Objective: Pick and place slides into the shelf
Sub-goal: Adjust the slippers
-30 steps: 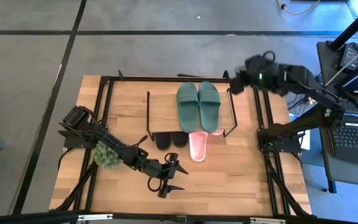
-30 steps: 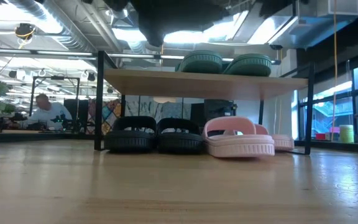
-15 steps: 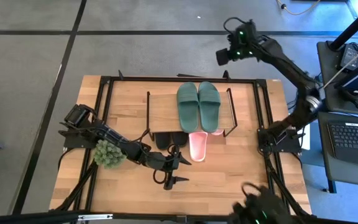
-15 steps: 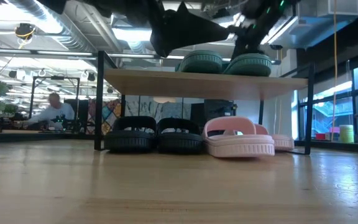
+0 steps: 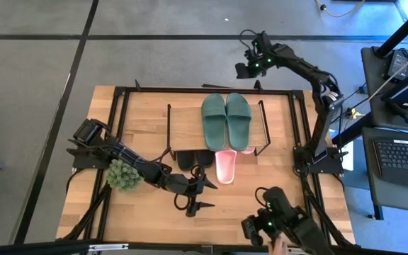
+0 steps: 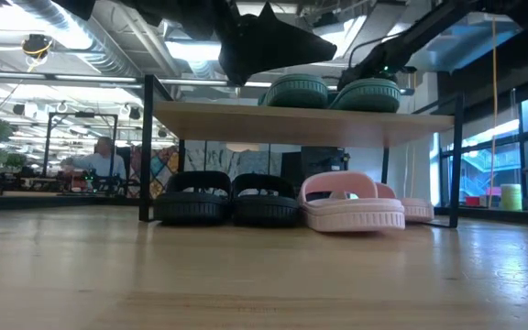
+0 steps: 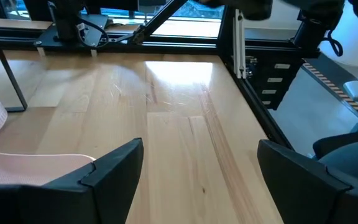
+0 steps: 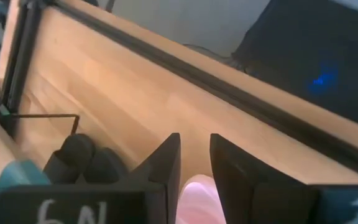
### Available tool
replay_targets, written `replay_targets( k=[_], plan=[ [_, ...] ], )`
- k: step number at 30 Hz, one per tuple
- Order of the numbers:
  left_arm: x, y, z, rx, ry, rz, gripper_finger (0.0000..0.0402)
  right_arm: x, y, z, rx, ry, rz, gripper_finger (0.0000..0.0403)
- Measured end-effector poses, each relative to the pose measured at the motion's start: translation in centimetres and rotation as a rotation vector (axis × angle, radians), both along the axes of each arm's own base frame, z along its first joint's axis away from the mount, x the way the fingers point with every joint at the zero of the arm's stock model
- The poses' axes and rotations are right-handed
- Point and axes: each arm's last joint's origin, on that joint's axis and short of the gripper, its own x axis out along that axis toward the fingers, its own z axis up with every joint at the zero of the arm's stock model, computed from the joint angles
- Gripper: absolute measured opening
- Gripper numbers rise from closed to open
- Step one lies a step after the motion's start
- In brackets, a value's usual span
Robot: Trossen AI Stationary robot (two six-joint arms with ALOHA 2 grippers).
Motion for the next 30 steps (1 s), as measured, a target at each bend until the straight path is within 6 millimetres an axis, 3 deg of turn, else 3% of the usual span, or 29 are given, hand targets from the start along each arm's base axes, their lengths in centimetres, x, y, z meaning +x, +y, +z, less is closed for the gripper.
replay_targets(
  k=[9, 19, 30],
  plan=[
    [-0.2, 0.1, -0.5, 0.024, 0.050, -0.001, 0.0306, 0.3, -0.9, -2.3, 0.144, 0.020, -0.124, 0.0089],
    [-0.4, 0.0, -0.8, 0.038, 0.082, -0.006, 0.0306, 0.4, -1.0, -5.1, 0.240, 0.115, -0.143, 0.0089],
    [-0.7, -0.8, -0.8, 0.040, 0.082, -0.028, 0.0306, 1.0, -1.7, -10.2, 0.326, 0.215, -0.112, 0.0089]
  ],
)
